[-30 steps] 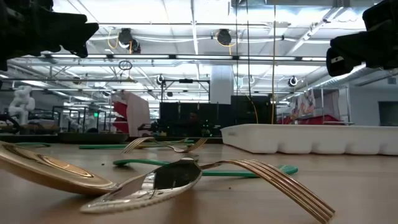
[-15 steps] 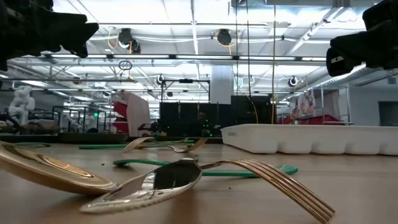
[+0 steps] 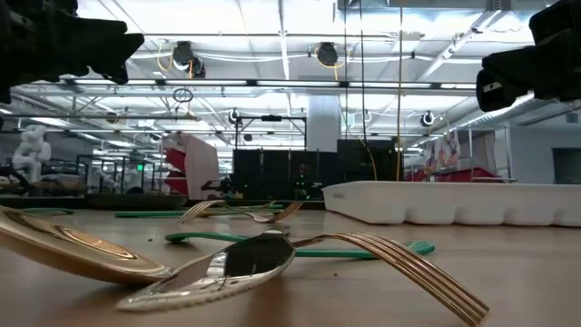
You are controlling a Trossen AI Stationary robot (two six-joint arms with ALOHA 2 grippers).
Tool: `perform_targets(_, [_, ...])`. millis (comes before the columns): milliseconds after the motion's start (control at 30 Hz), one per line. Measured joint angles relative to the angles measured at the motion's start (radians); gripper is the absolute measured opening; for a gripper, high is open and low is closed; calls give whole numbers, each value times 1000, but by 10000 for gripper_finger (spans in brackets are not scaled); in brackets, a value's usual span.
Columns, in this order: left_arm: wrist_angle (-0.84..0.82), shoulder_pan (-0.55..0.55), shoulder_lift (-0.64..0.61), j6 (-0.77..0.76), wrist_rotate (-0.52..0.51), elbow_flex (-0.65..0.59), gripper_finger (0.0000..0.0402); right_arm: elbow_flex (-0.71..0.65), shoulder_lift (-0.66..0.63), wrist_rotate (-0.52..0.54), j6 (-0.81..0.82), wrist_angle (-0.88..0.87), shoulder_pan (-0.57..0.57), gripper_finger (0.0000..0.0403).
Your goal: Sort silverware
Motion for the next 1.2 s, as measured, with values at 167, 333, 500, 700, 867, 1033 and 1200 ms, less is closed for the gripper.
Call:
perform_targets(167, [-47, 11, 0, 177, 10, 0, 171, 0, 0, -3, 120, 1, 0, 25])
perform_targets(333, [-80, 12, 0, 232, 74, 0, 171, 0, 0, -3, 274, 2, 0, 25])
perform_targets(500, [-79, 12, 0, 235, 67, 0, 171, -1, 0, 25, 326, 23, 0, 25])
perform_targets(700, [-50, 12, 0, 235, 66, 0, 171, -1, 0, 43, 353, 66, 0, 25])
perform_targets(867, [156, 12, 0, 232, 96, 0, 171, -1, 0, 178, 473, 142, 0, 25])
perform_targets(1033, [359, 12, 1, 111, 156, 0, 171, -1, 0, 215, 505, 264, 0, 25])
perform_targets(1200, [437, 12, 1, -26, 155, 0, 171, 0, 0, 215, 478, 372, 0, 25])
